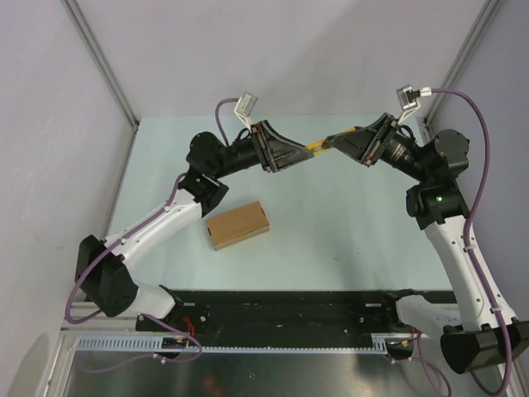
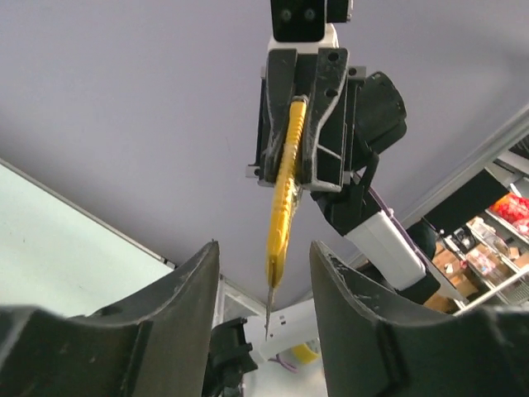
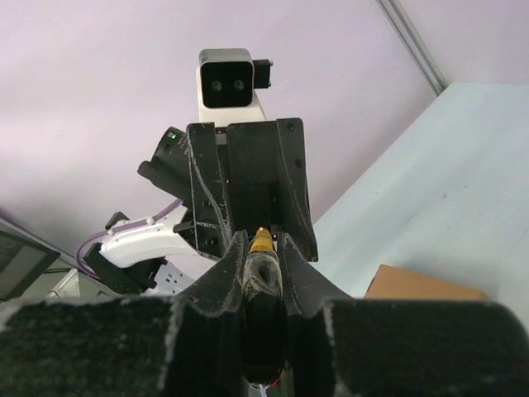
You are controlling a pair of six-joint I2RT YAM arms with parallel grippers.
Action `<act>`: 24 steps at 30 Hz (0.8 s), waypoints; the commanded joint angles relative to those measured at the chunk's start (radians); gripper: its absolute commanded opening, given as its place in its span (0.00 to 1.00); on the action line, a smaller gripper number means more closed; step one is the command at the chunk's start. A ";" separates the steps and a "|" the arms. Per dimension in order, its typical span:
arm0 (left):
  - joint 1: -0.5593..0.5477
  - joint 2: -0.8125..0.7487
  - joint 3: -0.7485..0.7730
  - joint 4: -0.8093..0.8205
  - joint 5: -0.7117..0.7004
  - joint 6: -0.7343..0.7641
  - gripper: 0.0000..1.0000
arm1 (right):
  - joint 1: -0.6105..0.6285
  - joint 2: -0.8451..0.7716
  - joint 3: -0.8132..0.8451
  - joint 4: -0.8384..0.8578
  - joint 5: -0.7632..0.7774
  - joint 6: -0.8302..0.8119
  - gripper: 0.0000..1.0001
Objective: Unpack the express box
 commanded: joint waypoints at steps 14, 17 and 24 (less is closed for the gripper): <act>-0.005 0.024 0.092 0.050 0.021 0.006 0.00 | 0.018 0.017 0.013 0.004 0.043 0.020 0.11; -0.005 0.029 0.096 0.050 0.022 0.002 0.00 | 0.018 0.018 0.013 0.010 0.018 0.013 0.43; -0.008 0.015 0.080 0.050 0.022 -0.011 0.00 | 0.021 0.015 0.013 -0.022 -0.007 0.012 0.80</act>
